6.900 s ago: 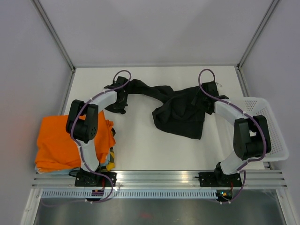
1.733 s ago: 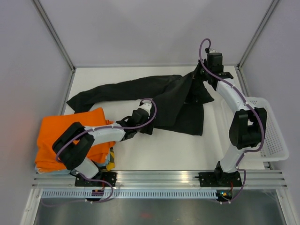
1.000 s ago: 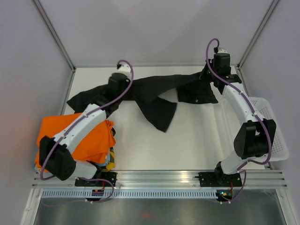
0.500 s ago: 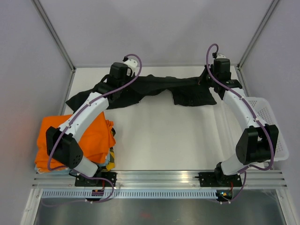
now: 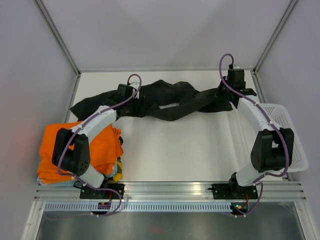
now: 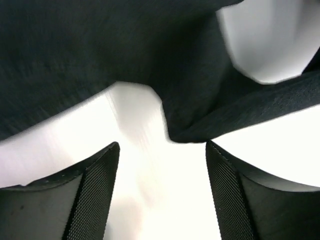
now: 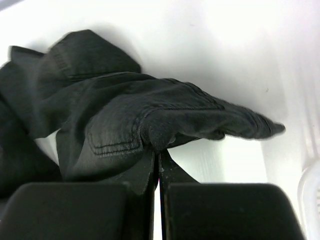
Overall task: Fold and stack the trousers
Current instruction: Flatten the trousers out
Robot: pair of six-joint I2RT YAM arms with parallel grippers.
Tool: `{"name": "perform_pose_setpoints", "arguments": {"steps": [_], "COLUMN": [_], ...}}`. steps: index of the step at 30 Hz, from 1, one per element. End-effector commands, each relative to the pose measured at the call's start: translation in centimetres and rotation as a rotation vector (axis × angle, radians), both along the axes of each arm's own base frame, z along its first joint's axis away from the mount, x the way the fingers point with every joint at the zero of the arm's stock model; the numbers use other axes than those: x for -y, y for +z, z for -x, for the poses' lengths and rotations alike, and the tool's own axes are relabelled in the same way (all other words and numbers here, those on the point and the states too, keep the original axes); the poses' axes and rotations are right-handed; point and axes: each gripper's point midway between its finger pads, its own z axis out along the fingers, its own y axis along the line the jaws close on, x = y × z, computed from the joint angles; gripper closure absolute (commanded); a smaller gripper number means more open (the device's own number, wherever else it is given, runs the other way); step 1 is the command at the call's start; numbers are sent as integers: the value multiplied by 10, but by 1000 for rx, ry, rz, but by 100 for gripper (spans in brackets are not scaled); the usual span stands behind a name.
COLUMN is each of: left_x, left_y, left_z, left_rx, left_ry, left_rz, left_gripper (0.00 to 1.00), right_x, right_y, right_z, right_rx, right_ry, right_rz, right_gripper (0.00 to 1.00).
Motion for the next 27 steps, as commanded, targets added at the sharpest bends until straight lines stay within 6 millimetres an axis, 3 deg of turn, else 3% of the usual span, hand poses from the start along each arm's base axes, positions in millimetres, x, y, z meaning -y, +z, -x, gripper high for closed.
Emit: {"name": "perform_pose_setpoints", "arguments": {"steps": [1, 3, 4, 6, 9, 13, 16, 20, 24, 27], "left_x": [-4, -9, -16, -27, -44, -58, -67, -83, -97, -108], "left_y": [-9, -14, 1, 5, 16, 11, -4, -39, -52, -49], "left_z": [4, 12, 10, 9, -6, -35, -56, -69, -77, -90], "left_rx": [-131, -132, -94, -65, -36, -40, -52, -100, -90, -24], "left_ry": [210, 241, 290, 362, 485, 629, 721, 873, 950, 981], "left_rz": [245, 317, 373, 413, 477, 563, 638, 638, 625, 637], "left_gripper": [24, 22, 18, 5, 3, 3, 5, 7, 7, 8], "right_x": [21, 22, 21, 20, 17, 14, 14, 16, 15, 12], "right_y": [-9, -16, -19, -21, -22, -24, -27, -28, -25, -23], "right_z": [-21, -28, -29, -30, -30, -26, -22, -18, -19, -19], "right_rx": [-10, -29, -34, -34, -20, -15, -21, -22, -11, -3], "right_ry": [-74, -78, -74, -73, -67, -62, -57, -56, -49, -44], "right_rz": [60, 50, 45, 41, 21, 4, 7, 16, 13, -3], "right_gripper": [100, 100, 100, 100, 100, 100, 100, 100, 100, 100]}}
